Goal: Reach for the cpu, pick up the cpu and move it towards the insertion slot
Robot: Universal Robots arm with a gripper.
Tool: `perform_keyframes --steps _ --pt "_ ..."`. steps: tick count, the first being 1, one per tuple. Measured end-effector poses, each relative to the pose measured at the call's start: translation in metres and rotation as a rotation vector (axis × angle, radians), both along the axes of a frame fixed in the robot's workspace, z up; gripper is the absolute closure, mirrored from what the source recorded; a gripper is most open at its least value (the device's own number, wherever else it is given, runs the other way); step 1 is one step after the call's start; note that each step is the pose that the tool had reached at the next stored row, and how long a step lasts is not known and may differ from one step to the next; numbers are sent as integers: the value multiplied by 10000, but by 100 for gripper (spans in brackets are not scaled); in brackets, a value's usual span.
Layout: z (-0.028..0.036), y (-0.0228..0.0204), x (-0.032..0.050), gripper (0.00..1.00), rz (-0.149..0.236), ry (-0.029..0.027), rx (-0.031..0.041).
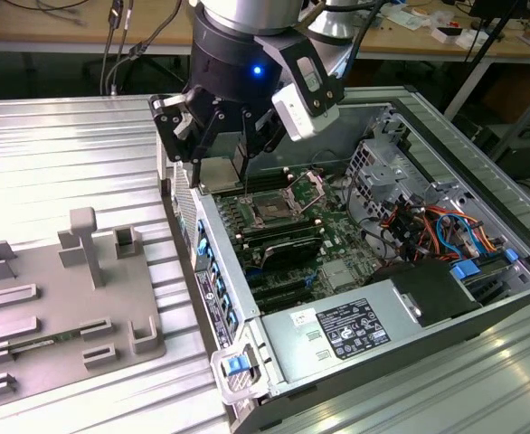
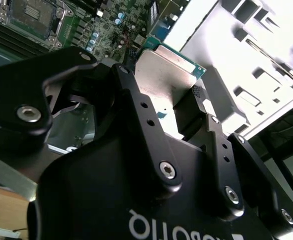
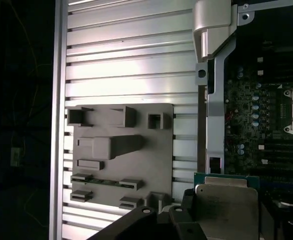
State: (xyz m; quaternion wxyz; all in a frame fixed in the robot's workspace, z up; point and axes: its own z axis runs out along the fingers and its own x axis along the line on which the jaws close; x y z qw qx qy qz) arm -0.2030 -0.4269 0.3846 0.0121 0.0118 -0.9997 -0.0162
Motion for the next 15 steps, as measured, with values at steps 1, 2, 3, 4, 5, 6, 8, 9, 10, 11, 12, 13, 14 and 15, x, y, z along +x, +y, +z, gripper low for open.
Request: perform_keyframes --steps 1,2,3,4,5,6,8,9,10,11,12,13,14,15 --pt "0 0 11 45 0 -1 0" --pt "0 0 31 45 0 0 0" --pt "0 0 49 45 0 0 0" --pt "0 0 59 45 0 0 0" --pt "0 0 69 45 0 0 0" --pt "0 0 80 45 0 0 0" --pt "-1 0 108 45 0 0 0" --pt "-1 0 118 45 -1 0 -1" --pt "-2 0 130 45 -1 0 0" --pt "-2 0 140 45 0 0 0" --pt "-3 0 152 45 0 -1 -1" --pt "-5 0 163 45 0 -1 -3" --pt "-10 0 177 45 0 -6 -13" --pt "-12 0 186 45 0 -10 -20"
